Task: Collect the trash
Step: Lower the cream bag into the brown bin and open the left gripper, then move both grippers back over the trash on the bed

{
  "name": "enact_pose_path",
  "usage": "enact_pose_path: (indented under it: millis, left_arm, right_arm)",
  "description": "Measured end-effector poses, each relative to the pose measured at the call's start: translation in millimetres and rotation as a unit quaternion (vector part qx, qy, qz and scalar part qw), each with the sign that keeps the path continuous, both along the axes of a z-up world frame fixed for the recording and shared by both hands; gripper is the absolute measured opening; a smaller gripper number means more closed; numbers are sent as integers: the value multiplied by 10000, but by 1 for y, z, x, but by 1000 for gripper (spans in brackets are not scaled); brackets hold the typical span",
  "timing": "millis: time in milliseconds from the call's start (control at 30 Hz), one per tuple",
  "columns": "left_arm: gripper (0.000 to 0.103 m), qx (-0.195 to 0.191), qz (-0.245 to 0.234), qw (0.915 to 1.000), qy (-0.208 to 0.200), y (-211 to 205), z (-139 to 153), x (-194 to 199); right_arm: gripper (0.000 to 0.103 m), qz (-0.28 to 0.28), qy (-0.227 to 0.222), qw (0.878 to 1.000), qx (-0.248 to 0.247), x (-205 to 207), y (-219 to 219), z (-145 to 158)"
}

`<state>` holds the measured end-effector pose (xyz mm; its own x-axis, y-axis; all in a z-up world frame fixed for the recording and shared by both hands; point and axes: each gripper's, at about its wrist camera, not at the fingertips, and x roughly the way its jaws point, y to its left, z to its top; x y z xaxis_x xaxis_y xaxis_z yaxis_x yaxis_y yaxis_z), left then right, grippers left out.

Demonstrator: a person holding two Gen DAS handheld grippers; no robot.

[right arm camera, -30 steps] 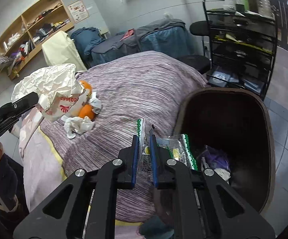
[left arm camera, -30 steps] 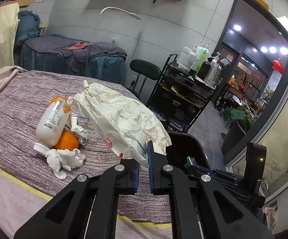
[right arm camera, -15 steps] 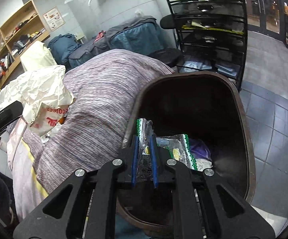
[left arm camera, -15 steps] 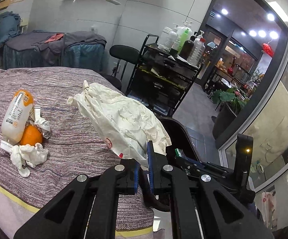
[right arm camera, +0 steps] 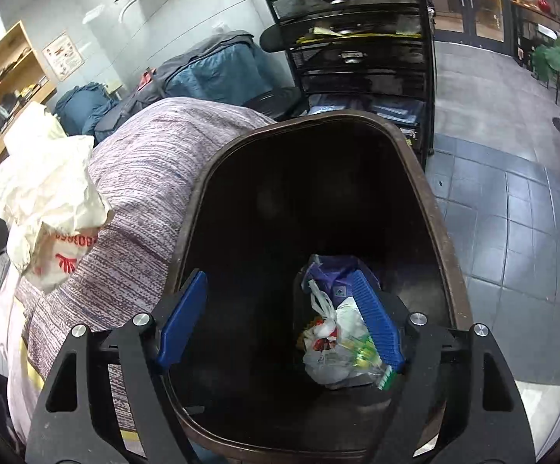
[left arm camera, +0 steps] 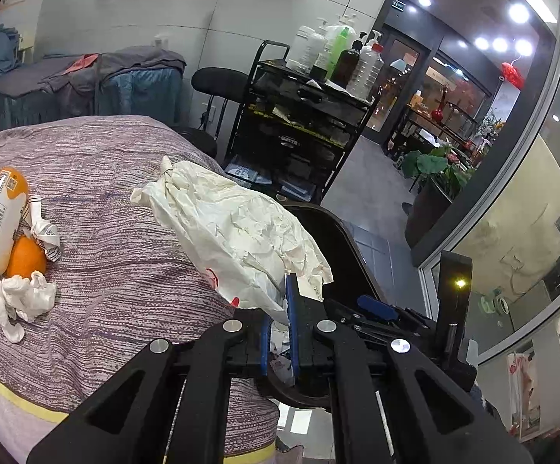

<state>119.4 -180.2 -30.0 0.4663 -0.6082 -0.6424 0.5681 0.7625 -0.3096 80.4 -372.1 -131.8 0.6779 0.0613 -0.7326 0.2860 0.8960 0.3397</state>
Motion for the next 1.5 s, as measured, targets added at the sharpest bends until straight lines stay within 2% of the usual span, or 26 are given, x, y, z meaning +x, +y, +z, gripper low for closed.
enact_pose_path:
  millis: [333, 600, 933, 1067, 1133, 1167, 1200, 1267, 1400, 1500]
  left_arm:
    - [8, 176, -319, 9993, 85, -29, -11, -2]
    - [8, 476, -520, 9973, 179, -56, -32, 2]
    - [8, 755, -734, 9937, 391, -77, -57, 4]
    - [8, 822, -774, 9930, 338, -78, -59, 3]
    - [13, 860, -796, 9926, 317, -80, -60, 3]
    - [24, 869, -791, 9926, 306, -80, -60, 3]
    - [42, 872, -760, 9929, 288, -81, -60, 4]
    - [62, 824, -648, 9943, 182, -78, -57, 3]
    - [78, 674, -570, 9961, 48, -73, -50, 0]
    - [84, 595, -514, 9969, -89, -69, -42, -5]
  right_arm:
    - [82, -416, -247, 9987, -175, -17, -17, 15]
    - [84, -1015, -551, 9930, -259, -34, -40, 30]
    - [84, -1443, -686, 9869, -202, -47, -58, 33]
    - [84, -1514, -685, 9859, -174, -48, -61, 31]
    - [84, -1525, -686, 9858, -168, -48, -61, 31]
    - [84, -1522, -685, 9858, -166, -48, -61, 32]
    - [84, -1521, -681, 9859, -164, -48, -61, 32]
    - [84, -1527, -687, 9858, -159, -49, -61, 32]
    - [85, -1528, -678, 9858, -177, -49, -60, 33]
    - [85, -1505, -697, 9860, -168, -48, -58, 35]
